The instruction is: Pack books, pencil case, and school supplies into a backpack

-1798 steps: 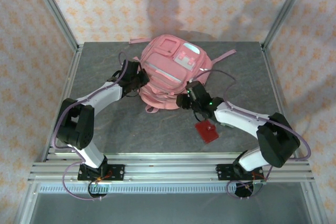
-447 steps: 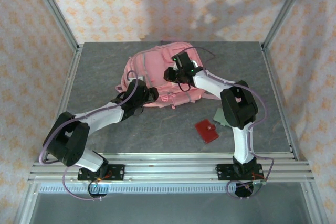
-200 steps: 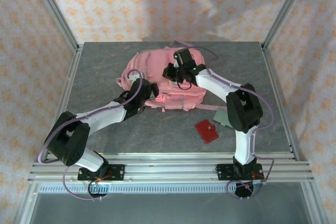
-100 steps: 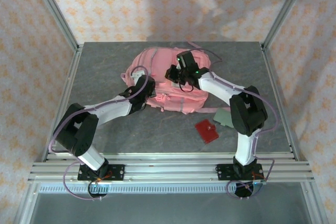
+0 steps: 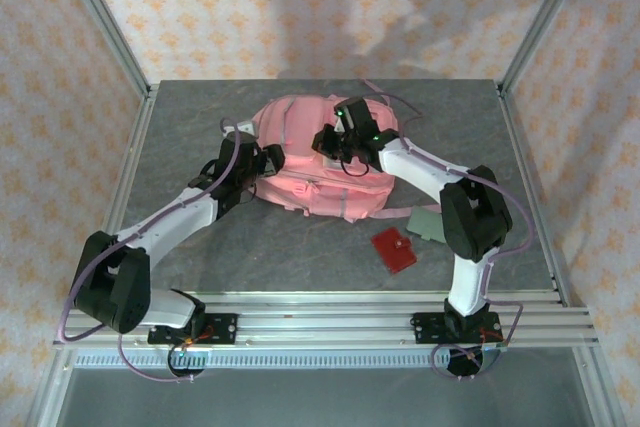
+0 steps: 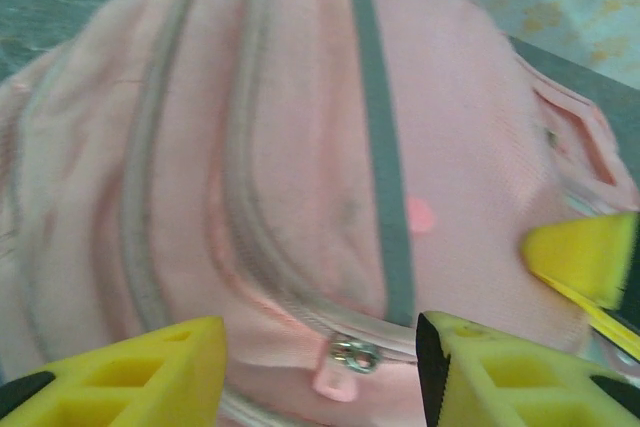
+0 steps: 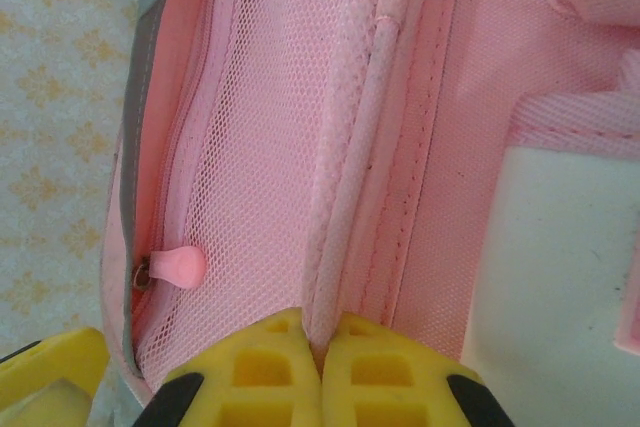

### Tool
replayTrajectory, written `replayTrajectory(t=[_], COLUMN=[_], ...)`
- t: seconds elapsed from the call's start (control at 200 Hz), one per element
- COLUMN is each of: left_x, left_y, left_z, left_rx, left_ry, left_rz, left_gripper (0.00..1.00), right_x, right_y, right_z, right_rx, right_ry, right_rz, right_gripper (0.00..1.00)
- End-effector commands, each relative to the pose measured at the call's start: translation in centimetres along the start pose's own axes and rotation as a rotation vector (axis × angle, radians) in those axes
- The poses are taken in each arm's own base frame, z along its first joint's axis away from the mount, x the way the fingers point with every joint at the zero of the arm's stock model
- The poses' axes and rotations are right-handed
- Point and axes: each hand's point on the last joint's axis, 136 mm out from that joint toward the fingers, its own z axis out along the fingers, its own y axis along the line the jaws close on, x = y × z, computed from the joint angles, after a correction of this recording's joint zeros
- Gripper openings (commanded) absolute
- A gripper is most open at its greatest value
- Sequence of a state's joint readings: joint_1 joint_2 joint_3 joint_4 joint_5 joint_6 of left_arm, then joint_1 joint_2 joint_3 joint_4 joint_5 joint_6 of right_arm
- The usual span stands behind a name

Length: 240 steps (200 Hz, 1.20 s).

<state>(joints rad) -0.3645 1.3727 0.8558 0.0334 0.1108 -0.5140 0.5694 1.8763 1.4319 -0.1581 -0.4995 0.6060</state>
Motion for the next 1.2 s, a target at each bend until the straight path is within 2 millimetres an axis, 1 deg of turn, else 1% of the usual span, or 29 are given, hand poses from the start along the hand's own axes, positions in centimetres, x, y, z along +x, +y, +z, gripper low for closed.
replayTrajectory(t=[0.0,0.04,0.115,0.22,0.295,0.365,0.425,0.466,0.511,0.556,0.606,0.691,0.826,0.876,0.936,1.011,1.111,1.196], left_x=[0.0,0.3,1.0,1.7,1.9,1.9,1.9,2.0,1.9,1.8,1.8,2.2,3.2,3.6,4.1,4.4,4.3,4.1], left_y=[-1.7,-2.0,-1.9,-1.5,-1.3,-0.7,-0.3,-0.1,0.4,0.9,1.1,1.0,1.1,0.8,0.1,-0.6,-1.0,-1.5], left_z=[0.0,0.2,0.6,0.6,0.4,0.6,0.8,1.0,1.1,1.1,1.0,1.2,2.0,2.3,2.7,3.2,3.4,3.2], left_rx=[0.079,0.088,0.063,-0.004,-0.036,-0.065,-0.082,-0.095,-0.121,-0.151,-0.156,-0.138,-0.133,-0.108,-0.065,-0.016,0.019,0.059], left_ry=[0.040,0.056,0.067,0.033,0.000,-0.021,-0.034,-0.038,-0.043,-0.050,-0.060,-0.057,-0.028,-0.024,-0.021,-0.028,-0.058,-0.088], left_rz=[0.028,0.024,0.035,0.086,0.103,0.093,0.083,0.079,0.074,0.064,0.062,0.068,0.075,0.084,0.102,0.109,0.097,0.098], left_gripper=[0.54,0.54,0.54,0.54,0.53,0.49,0.42,0.39,0.35,0.34,0.35,0.42,0.40,0.40,0.47,0.52,0.53,0.47], right_x=[-1.3,-1.3,-1.4,-1.6,-1.8,-2.0,-2.1,-2.2,-2.2,-2.2,-2.2,-2.2,-2.3,-2.4,-2.3,-2.4,-2.4,-2.5], right_y=[6.5,6.5,6.4,6.5,6.8,7.1,7.3,7.4,7.4,7.4,7.4,7.4,7.5,7.5,7.6,7.6,7.7,7.7], right_z=[-3.3,-3.3,-3.2,-3.2,-3.3,-3.4,-3.5,-3.6,-3.6,-3.6,-3.6,-3.6,-3.5,-3.5,-3.4,-3.5,-3.6,-3.9], right_rx=[-0.186,-0.183,-0.179,-0.179,-0.185,-0.191,-0.196,-0.195,-0.195,-0.194,-0.193,-0.193,-0.195,-0.197,-0.202,-0.206,-0.204,-0.202], right_ry=[-0.062,-0.064,-0.066,-0.068,-0.071,-0.074,-0.076,-0.078,-0.078,-0.078,-0.078,-0.077,-0.079,-0.080,-0.077,-0.078,-0.079,-0.087], right_rz=[-0.087,-0.087,-0.090,-0.088,-0.089,-0.091,-0.091,-0.093,-0.093,-0.094,-0.094,-0.094,-0.094,-0.093,-0.091,-0.090,-0.092,-0.099], right_gripper=[0.00,0.00,0.00,0.00,0.00,0.00,0.00,0.00,0.00,0.00,0.00,0.00,0.00,0.00,0.00,0.00,0.00,0.00])
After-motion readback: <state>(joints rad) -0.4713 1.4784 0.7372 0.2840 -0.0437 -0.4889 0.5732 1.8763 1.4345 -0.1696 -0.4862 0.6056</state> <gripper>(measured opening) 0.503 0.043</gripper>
